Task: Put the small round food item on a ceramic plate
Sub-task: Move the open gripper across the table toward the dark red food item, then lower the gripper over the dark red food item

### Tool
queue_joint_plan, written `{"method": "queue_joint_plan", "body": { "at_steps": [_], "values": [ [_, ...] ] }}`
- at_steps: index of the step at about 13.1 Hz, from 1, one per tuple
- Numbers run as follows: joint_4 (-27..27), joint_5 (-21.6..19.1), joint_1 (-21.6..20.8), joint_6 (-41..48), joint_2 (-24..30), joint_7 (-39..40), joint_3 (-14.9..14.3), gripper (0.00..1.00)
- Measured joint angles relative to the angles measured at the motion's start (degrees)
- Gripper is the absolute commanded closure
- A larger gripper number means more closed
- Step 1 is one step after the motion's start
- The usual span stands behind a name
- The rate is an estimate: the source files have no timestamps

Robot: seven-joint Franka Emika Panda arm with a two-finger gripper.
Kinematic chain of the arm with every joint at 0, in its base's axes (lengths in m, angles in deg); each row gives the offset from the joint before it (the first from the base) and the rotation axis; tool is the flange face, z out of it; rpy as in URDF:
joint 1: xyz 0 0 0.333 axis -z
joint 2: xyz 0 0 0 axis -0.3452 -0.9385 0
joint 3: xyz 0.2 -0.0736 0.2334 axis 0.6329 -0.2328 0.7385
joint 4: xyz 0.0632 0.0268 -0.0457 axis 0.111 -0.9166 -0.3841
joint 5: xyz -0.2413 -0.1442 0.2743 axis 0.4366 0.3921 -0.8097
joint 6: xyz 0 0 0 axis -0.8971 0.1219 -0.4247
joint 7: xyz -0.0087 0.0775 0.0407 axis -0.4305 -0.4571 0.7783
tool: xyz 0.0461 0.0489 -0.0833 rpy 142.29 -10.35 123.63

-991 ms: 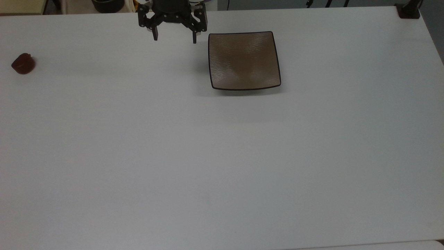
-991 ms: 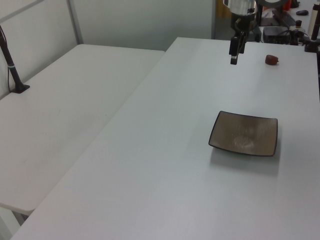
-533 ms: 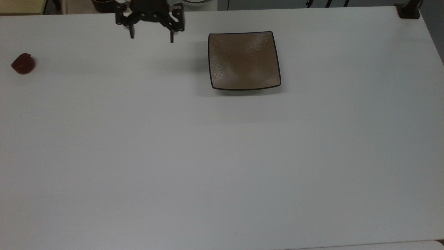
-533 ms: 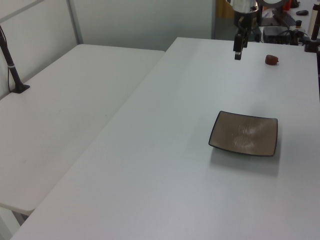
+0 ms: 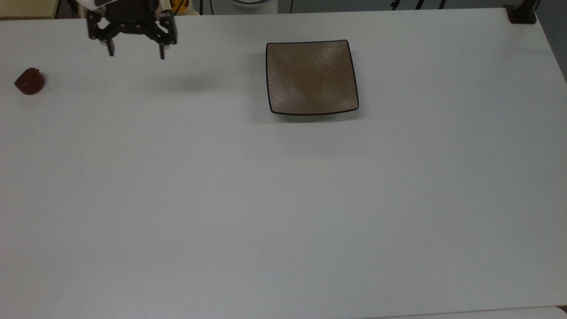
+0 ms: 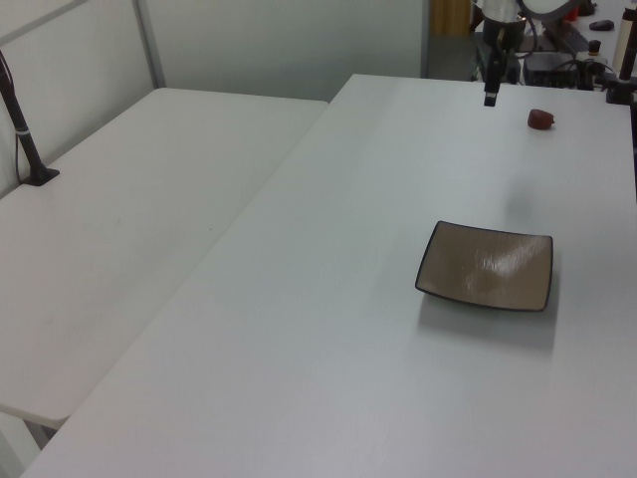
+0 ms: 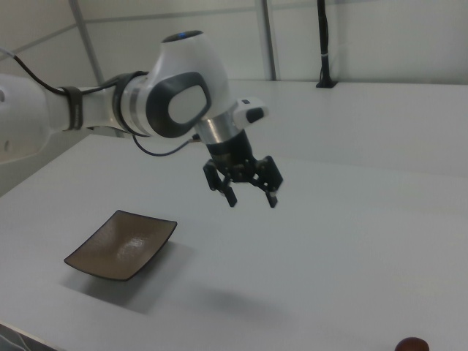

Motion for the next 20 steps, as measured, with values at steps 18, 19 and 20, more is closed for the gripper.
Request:
{"method": "queue_joint_plan", "body": {
  "at_steps": [18, 19, 20],
  "values": [
    [4.2, 2.3, 20.0, -21.4, -18.9, 12.9, -3.4, 0.00],
    [4.3, -0.6, 20.7, -22.3, -19.3, 12.8, -3.5, 0.00],
    [4.4, -5.0, 21.1, -22.6, -19.8, 12.1, -3.7, 0.00]
  ]
}}
